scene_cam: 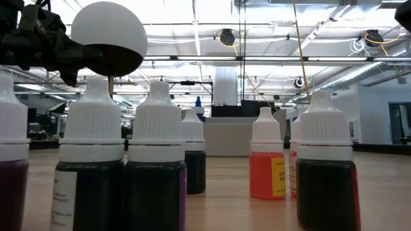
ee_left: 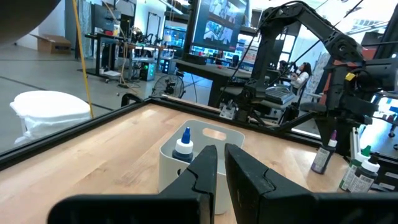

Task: Pick & Place food coloring
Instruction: Put the large purple food coloring bottle into the gray bin

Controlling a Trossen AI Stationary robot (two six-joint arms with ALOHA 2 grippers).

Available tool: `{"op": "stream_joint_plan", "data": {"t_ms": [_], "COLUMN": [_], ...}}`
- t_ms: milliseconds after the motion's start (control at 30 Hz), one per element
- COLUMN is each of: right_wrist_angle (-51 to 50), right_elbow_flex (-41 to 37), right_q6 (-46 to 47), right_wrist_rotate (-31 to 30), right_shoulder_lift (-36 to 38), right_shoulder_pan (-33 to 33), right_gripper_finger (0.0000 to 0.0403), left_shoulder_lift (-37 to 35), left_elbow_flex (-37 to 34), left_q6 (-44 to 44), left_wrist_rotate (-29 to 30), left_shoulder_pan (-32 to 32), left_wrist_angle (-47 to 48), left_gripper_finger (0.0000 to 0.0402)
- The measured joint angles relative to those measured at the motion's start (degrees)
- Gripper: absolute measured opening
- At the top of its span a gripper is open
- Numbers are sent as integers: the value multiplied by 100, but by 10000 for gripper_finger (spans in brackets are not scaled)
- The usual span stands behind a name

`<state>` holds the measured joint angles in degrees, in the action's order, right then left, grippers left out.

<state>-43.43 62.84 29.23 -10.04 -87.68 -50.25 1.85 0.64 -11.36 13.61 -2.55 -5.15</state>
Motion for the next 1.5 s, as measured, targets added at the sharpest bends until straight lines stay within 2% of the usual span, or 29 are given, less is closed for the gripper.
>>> {"op": "stream_joint_plan", "data": {"t_ms": [167, 800, 1133, 1500], "right_wrist_angle": [-74, -1176, -1173, -874], "right_elbow_flex": [120, 1203, 1748, 2034], "right_q6": [-286, -1729, -2797, -3489], "right_wrist_rotate": [276, 272, 262, 307], "right_shoulder_lift": [-13, -13, -10, -8], "right_shoulder_pan": [421, 1753, 2678, 3650], "right_gripper_finger": [112, 111, 111, 111], "left_shoulder_lift": [2, 1, 2, 0], "left_elbow_flex": [0, 0, 0, 0], "left_q6": [-5, 0, 7, 59], "left_wrist_rotate": [0, 0, 0, 0], "left_shoulder_pan": [0, 0, 0, 0], "left_wrist_angle": [0, 0, 0, 53], "left_gripper_finger": [37, 37, 37, 37]}}
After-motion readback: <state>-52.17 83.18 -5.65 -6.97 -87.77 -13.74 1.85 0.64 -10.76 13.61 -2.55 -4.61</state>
